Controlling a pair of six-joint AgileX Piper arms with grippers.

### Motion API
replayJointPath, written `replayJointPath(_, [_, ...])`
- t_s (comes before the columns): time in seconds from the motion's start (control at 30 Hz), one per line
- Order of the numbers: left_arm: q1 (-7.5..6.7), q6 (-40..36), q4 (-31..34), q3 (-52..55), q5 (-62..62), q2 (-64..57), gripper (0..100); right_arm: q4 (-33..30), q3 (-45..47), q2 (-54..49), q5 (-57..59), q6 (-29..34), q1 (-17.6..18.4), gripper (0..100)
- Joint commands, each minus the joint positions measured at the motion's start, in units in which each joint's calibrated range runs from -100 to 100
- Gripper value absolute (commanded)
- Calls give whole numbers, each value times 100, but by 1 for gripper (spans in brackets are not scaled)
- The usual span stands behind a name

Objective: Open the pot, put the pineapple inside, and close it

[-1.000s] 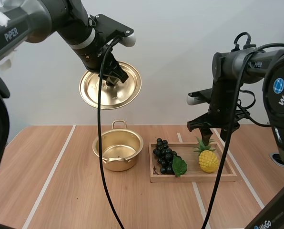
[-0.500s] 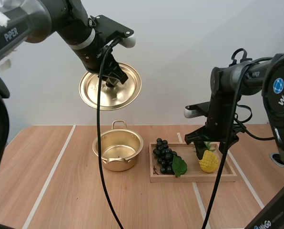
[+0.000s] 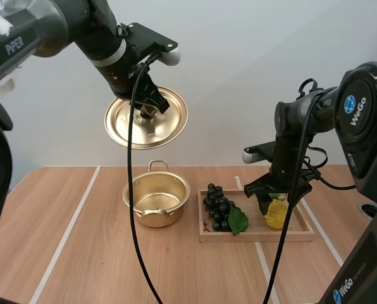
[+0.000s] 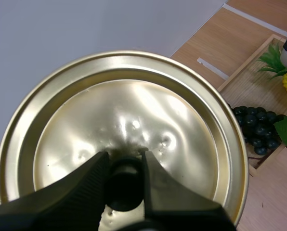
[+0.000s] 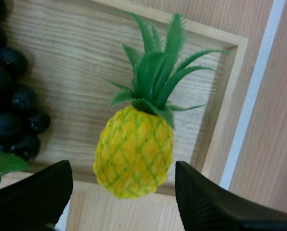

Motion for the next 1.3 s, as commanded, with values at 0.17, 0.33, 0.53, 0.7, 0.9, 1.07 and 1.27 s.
replayJointPath(0.17, [-7, 126, -98, -54, -55, -76, 0, -100, 27, 273, -329, -6, -19, 100])
replayJointPath(0.33, [-7, 187, -144, -54, -54, -76, 0, -148, 27, 494, -487, 25, -19, 100])
replayJointPath(0.53, [-7, 226, -149, -54, -54, -76, 0, -189, 27, 696, -593, 60, -19, 100])
replayJointPath(0.7, [-7, 258, -149, -54, -71, -76, 0, -216, 27, 813, -626, 116, -19, 90])
replayJointPath(0.9, [-7, 258, -149, -54, -71, -76, 0, -216, 27, 939, -692, 150, -19, 45])
replayJointPath(1.07, [-7, 258, -149, -54, -87, -76, 0, -216, 27, 1008, -749, 150, -19, 0])
replayJointPath(1.27, [-7, 258, -158, -54, -280, -76, 0, -216, 27, 1008, -891, 150, -19, 0])
